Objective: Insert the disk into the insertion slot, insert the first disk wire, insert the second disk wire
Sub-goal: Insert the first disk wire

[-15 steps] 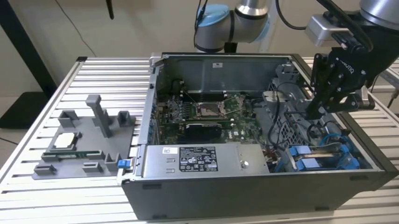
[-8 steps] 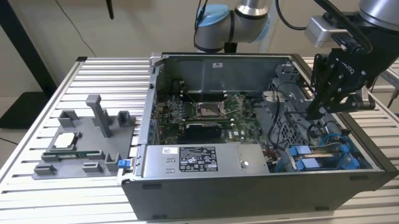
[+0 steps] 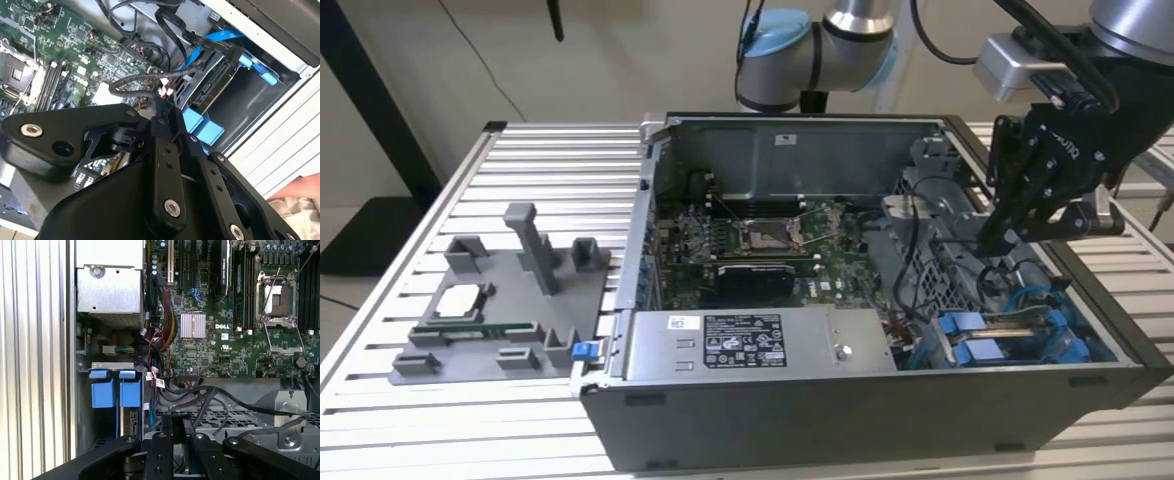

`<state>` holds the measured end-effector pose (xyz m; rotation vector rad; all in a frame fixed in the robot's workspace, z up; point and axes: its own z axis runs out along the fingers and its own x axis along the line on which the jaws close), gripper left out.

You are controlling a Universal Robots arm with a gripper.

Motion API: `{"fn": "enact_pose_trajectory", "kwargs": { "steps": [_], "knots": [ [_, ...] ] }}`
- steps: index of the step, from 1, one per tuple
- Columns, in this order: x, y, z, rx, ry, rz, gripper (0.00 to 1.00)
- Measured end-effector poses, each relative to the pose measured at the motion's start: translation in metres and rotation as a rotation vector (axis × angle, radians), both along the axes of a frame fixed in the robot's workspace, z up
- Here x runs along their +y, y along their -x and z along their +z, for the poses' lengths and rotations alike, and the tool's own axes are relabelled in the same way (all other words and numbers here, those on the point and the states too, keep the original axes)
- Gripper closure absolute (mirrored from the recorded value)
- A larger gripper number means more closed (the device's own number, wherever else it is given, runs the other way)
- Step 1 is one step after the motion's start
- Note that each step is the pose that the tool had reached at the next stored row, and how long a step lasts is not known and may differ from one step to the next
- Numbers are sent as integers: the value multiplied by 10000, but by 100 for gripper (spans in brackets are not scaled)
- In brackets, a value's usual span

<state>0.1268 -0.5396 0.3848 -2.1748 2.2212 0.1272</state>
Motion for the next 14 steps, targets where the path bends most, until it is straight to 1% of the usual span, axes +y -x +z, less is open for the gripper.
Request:
{"fn": "enact_pose_trajectory", "kwargs": {
  "steps": [5,8,12,14],
  "knots": [
    [-2,-58,-1,69,-1,1,100],
    [-13,-88,-2,109,-1,1,100],
    [-71,-123,-4,167,-1,-2,100],
    [-101,-136,-6,185,0,-5,100]
  ]
}}
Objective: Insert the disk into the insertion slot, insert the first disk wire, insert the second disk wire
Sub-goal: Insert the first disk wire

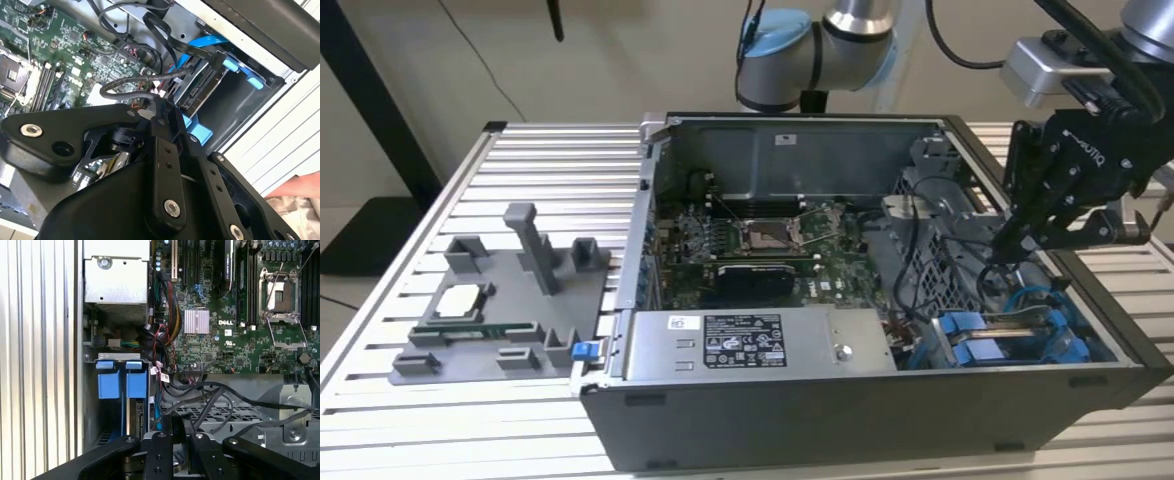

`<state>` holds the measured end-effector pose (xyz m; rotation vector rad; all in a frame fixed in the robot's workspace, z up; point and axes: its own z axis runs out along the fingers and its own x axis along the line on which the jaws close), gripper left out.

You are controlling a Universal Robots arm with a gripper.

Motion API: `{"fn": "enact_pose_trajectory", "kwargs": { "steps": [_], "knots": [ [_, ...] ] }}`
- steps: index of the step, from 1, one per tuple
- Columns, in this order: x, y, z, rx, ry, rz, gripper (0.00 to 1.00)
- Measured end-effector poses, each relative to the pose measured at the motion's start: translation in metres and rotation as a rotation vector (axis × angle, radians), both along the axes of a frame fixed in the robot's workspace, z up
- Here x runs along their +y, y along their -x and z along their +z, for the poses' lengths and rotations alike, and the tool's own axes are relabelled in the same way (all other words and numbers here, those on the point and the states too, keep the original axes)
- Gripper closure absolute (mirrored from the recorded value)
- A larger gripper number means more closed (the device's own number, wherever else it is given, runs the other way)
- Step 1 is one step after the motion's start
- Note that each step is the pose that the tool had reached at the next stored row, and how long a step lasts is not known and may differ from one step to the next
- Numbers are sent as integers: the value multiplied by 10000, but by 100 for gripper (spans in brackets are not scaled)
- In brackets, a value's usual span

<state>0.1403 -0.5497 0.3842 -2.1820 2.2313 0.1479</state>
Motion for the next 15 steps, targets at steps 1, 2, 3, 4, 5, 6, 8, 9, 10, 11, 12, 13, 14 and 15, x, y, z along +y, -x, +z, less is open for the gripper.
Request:
{"fn": "enact_pose_trajectory", "kwargs": {
  "steps": [1,2,3,4,5,6,8,9,10,11,12,13,14,15],
  "knots": [
    [-12,-5,-2,5,0,-2,100],
    [-22,-8,-3,7,0,-4,100],
    [-30,-9,-6,8,-1,-6,100],
    [-37,-13,-8,8,-1,-6,100],
    [-42,-14,-9,9,0,-6,100],
    [-45,-15,-9,8,1,-7,100],
    [-45,-15,-9,9,0,-7,100],
    [-45,-15,-9,9,1,-7,100],
    [-45,-15,-10,8,0,-8,100],
    [-47,-16,-12,9,0,-7,100],
    [-52,-16,-14,9,0,-7,100],
    [-58,-18,-15,12,1,-7,100],
    [-67,-20,-17,14,1,-7,100],
    [-78,-22,-20,17,0,-7,100]
  ]
}}
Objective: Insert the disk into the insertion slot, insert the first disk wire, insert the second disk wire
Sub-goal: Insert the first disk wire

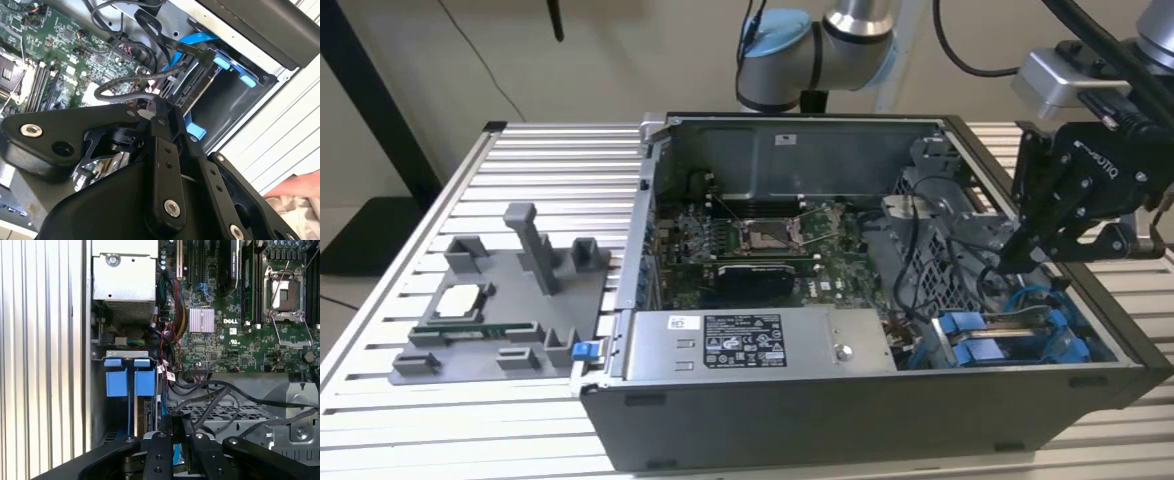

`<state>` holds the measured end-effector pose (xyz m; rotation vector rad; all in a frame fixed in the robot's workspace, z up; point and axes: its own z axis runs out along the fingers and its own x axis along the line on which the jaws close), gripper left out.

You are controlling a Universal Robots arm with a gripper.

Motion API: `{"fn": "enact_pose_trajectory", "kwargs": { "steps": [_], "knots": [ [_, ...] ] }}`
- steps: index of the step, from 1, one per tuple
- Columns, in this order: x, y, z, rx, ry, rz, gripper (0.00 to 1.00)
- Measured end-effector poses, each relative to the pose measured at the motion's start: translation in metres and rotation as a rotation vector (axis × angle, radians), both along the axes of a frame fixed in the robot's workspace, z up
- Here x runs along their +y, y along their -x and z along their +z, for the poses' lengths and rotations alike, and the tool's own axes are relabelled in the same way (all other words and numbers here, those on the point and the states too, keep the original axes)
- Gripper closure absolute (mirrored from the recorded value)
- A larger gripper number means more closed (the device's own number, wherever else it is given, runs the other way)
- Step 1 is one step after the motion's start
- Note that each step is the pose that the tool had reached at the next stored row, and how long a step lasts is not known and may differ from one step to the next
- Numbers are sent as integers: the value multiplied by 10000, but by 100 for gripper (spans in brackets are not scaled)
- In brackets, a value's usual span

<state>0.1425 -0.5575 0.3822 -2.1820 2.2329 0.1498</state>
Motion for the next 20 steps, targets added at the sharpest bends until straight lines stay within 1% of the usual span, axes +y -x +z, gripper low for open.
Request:
{"fn": "enact_pose_trajectory", "kwargs": {
  "steps": [4,5,9,20],
  "knots": [
    [-48,-11,-8,20,2,0,100],
    [-72,-18,-14,33,1,-1,100],
    [-118,-26,-24,52,0,-1,100],
    [-215,-30,-55,72,0,-1,100]
  ]
}}
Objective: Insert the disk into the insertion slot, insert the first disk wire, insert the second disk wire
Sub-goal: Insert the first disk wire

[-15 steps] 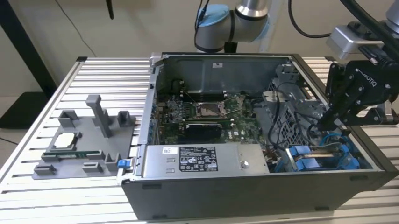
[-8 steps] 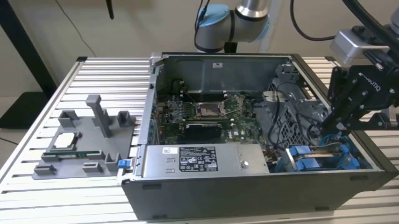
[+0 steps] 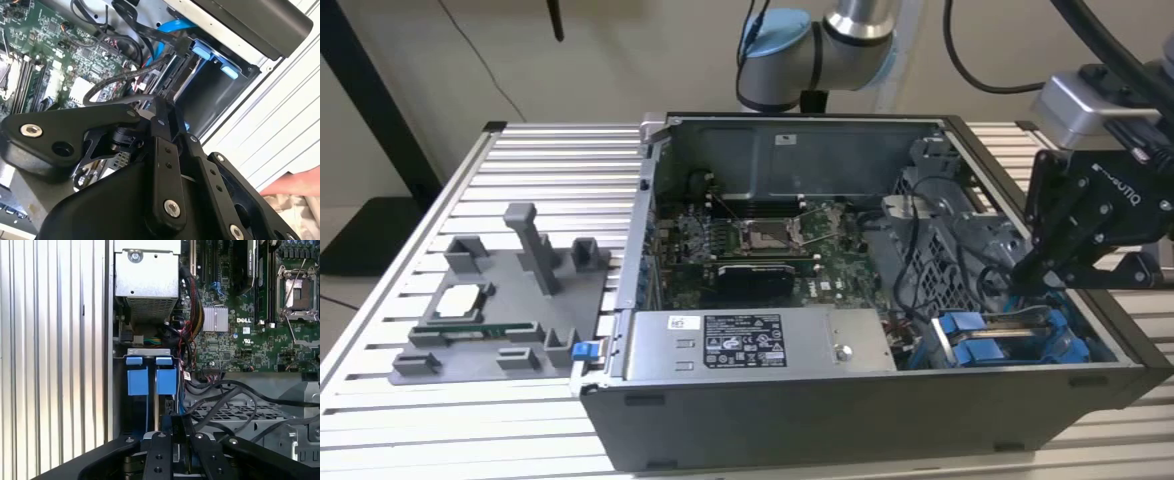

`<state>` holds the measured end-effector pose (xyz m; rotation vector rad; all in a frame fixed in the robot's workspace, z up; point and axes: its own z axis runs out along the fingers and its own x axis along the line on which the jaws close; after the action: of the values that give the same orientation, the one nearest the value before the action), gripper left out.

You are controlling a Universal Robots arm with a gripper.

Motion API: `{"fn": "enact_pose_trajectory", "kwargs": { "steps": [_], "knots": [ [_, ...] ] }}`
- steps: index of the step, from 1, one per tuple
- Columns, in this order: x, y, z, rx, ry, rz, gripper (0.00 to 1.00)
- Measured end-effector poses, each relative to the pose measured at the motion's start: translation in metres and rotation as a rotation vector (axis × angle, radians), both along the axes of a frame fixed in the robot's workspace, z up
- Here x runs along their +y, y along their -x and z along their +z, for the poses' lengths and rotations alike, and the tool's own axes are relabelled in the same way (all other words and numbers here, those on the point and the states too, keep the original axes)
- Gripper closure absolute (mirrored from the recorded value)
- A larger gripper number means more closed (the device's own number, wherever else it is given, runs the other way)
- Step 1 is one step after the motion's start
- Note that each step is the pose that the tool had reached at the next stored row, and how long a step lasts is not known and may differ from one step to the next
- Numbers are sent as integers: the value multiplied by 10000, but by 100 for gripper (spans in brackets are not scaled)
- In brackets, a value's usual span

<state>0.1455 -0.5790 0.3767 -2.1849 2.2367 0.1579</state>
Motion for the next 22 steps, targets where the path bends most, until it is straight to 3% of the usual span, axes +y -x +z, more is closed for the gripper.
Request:
{"fn": "enact_pose_trajectory", "kwargs": {
  "steps": [10,16,22],
  "knots": [
    [-60,-12,-42,20,1,2,100],
    [-97,-84,-67,87,0,0,100],
    [-106,-185,-95,149,-74,0,100]
  ]
}}
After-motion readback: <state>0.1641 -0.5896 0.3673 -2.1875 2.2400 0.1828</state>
